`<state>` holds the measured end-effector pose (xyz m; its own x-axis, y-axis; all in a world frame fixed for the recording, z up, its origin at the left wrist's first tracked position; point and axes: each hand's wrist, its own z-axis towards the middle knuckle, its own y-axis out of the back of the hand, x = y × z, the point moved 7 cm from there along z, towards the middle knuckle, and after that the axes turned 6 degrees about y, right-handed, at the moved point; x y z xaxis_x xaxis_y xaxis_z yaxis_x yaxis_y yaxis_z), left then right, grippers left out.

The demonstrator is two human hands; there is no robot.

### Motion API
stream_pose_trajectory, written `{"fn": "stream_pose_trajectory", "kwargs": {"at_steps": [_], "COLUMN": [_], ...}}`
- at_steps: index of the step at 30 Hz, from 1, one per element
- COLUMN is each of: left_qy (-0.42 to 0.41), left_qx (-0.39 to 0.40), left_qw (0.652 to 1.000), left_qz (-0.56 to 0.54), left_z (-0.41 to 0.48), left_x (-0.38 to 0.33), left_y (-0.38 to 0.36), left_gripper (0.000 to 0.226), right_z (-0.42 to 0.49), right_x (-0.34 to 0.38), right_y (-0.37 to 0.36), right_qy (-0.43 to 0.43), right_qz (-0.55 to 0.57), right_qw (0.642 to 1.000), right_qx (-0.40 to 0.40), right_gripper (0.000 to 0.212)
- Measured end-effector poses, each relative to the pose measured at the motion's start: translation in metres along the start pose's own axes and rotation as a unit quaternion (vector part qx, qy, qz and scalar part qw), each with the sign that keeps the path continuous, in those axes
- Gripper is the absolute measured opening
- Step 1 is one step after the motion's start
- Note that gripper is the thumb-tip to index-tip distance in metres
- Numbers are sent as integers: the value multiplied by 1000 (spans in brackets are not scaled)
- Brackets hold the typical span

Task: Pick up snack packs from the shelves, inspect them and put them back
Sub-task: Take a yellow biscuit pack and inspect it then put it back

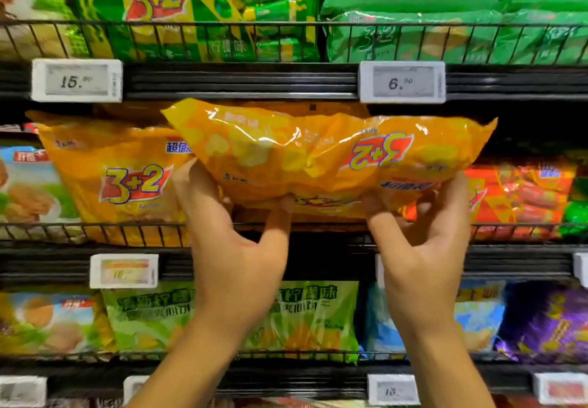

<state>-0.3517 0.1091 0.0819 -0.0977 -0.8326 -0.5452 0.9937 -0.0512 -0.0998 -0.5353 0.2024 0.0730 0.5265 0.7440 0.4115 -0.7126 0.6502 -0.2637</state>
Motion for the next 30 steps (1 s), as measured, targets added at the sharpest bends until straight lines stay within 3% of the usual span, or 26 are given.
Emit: {"fn": "stream_pose_trajectory", "kwargs": {"at_steps": [6, 9, 15, 17, 20, 22, 25, 28, 30], "left_qy": [40, 72, 228, 286, 352, 412, 491, 579, 632], "left_qx": [4, 41, 107, 114, 81, 61, 56, 61, 75], "left_qw": [999, 996, 965, 950, 932, 909, 869, 813, 771], "left_qz": [-9, -39, -76, -60, -10, 13, 36, 16, 14], "left_z": [-10, -36, -116, -149, -197, -229, -272, -310, -332], "left_x": [7, 12, 38, 49, 67, 80, 90, 92, 89], "left_y": [20, 19, 12, 13, 25, 34, 42, 53, 61], "left_gripper": [49, 52, 58, 54, 42, 37, 37, 51, 66], "right_z": [4, -10, -81, -109, -152, -184, -228, -257, -274], "right_x": [7, 3, -22, -32, -51, -65, -75, -73, -67], "right_y": [19, 27, 62, 75, 99, 115, 132, 148, 157], "right_qy": [5, -74, -209, -250, -346, -434, -537, -596, -608], "right_qz": [-26, 53, 73, 75, 101, 105, 108, 172, 143], "right_qw": [996, 987, 965, 953, 922, 887, 829, 777, 767], "right_qx": [81, 130, 139, 152, 144, 115, 117, 107, 144], "right_gripper": [59, 64, 63, 55, 21, 10, 12, 16, 19]}}
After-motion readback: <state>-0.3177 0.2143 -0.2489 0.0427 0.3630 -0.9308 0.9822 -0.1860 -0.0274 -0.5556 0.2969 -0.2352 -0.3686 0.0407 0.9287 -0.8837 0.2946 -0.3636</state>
